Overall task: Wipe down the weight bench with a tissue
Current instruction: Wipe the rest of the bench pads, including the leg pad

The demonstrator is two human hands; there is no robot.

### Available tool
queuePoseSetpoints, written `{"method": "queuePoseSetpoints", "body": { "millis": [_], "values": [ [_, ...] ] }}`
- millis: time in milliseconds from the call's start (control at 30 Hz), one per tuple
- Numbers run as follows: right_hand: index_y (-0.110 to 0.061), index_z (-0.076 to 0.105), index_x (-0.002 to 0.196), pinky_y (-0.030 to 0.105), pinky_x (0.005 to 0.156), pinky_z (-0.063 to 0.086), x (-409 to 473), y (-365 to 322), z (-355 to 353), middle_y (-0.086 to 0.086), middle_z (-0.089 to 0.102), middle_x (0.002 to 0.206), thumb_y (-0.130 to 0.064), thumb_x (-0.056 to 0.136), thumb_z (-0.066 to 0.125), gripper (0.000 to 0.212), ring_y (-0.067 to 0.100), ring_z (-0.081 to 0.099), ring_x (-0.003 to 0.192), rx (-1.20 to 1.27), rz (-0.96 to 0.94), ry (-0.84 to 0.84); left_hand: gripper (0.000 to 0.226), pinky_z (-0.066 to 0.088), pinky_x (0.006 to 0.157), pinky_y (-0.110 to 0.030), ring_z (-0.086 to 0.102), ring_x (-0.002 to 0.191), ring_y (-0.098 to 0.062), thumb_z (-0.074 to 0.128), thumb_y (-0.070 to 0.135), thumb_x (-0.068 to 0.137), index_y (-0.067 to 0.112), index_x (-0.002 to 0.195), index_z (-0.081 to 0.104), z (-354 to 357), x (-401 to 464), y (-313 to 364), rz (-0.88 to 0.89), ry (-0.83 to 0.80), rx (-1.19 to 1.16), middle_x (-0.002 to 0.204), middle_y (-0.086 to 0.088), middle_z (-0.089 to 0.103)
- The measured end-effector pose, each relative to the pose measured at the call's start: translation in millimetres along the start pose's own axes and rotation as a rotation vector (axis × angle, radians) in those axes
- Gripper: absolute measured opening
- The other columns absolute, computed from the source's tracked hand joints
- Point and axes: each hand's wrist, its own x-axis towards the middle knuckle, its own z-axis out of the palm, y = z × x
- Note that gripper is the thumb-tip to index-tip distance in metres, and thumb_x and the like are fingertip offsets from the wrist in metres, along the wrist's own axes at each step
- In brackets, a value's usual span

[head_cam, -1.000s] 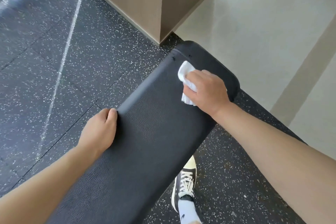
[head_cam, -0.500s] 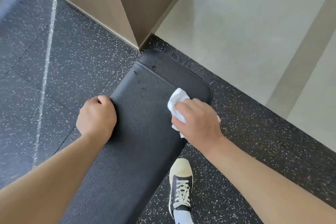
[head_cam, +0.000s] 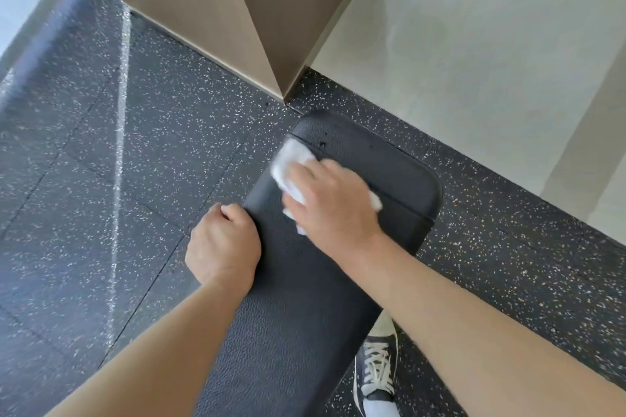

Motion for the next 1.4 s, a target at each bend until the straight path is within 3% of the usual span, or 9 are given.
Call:
{"method": "queuePoseSetpoints", "body": {
  "millis": [200,400,567,667,833,933,1033,1267,1400],
  "values": [
    [-0.012,0.063,0.083,0.039,0.051,0.043,-102.2,73.4,-34.0,0.0,0.049,0.07,-0.019,0.093,0.063,0.012,0.021,0.038,0.063,-0.106,0.021,0.146,0.038,0.036,0.069,-0.039,0.05,0.074,-0.034,0.022,0.035,0.091,0.02,0.078,0.054,0.0,1.1,-1.1,0.01,-0.033,-0.011,0.065,0.005,0.043],
    [-0.013,0.053,0.068,0.038,0.047,0.041,-20.7,18.7,-3.5,0.003,0.05,0.064,-0.023,0.089,0.06,0.024,0.027,0.048,0.058,-0.065,0.05,0.21,0.034,0.034,0.068,-0.038,0.048,0.071,-0.032,0.024,0.033,0.093,0.021,0.079,0.052,-2.1,1.6,-1.4,0.017,-0.075,-0.042,0.064,0.008,0.044],
    [-0.021,0.052,0.071,0.033,0.056,0.031,92.9,-50.9,34.7,0.001,0.058,0.069,-0.016,0.084,0.07,0.023,0.026,0.061,0.069,-0.102,0.103,-0.002,0.031,0.032,0.068,-0.038,0.048,0.074,-0.032,0.027,0.03,0.095,0.02,0.079,0.052,-0.9,3.3,0.1,0.001,-0.093,-0.041,0.066,0.007,0.045],
    [-0.024,0.041,0.073,0.034,0.062,0.028,108.7,-60.3,40.3,-0.004,0.044,0.068,-0.011,0.088,0.063,0.03,0.024,0.062,0.077,-0.191,0.119,-0.172,0.03,0.034,0.069,-0.038,0.051,0.077,-0.033,0.026,0.03,0.095,0.019,0.08,0.05,-0.3,4.6,-1.4,-0.001,-0.108,-0.045,0.072,0.002,0.053],
    [-0.019,0.05,0.067,0.034,0.052,0.031,17.7,-7.2,6.6,0.002,0.05,0.064,-0.02,0.082,0.07,0.025,0.026,0.046,0.06,-0.052,0.019,0.129,0.031,0.042,0.069,-0.04,0.057,0.082,-0.035,0.026,0.031,0.096,0.02,0.084,0.052,-0.2,3.6,-1.5,0.014,-0.114,-0.063,0.086,-0.002,0.064],
    [-0.014,0.068,0.077,0.028,0.057,0.035,-57.1,44.8,-15.0,-0.002,0.049,0.066,-0.014,0.089,0.062,0.013,0.02,0.036,0.062,-0.117,-0.029,0.144,0.033,0.047,0.073,-0.042,0.06,0.085,-0.035,0.025,0.033,0.095,0.02,0.089,0.055,-1.5,2.8,-1.2,0.012,-0.129,-0.081,0.089,-0.002,0.066],
    [-0.013,0.068,0.086,0.029,0.057,0.036,-77.2,58.5,-15.2,-0.003,0.048,0.067,-0.018,0.092,0.062,0.009,0.02,0.034,0.062,-0.086,-0.022,0.167,0.038,0.05,0.079,-0.044,0.061,0.09,-0.034,0.025,0.033,0.095,0.019,0.099,0.06,-2.9,3.0,0.1,-0.003,-0.136,-0.092,0.094,-0.001,0.067],
    [-0.012,0.057,0.067,0.039,0.05,0.034,35.4,-0.6,20.7,0.005,0.047,0.063,-0.021,0.093,0.061,0.027,0.029,0.043,0.058,-0.009,-0.072,0.287,0.029,0.04,0.069,-0.039,0.057,0.081,-0.03,0.027,0.033,0.096,0.024,0.086,0.053,0.2,2.6,-1.9,0.009,-0.112,-0.094,0.085,0.003,0.063],
    [-0.016,0.055,0.067,0.034,0.053,0.029,106.2,-38.2,37.8,0.004,0.055,0.065,-0.017,0.08,0.069,0.02,0.027,0.051,0.06,-0.061,-0.012,0.118,0.03,0.037,0.068,-0.038,0.055,0.079,-0.03,0.027,0.032,0.096,0.024,0.084,0.053,-0.2,2.1,-0.2,0.007,-0.098,-0.076,0.083,0.002,0.063]
  ]
}}
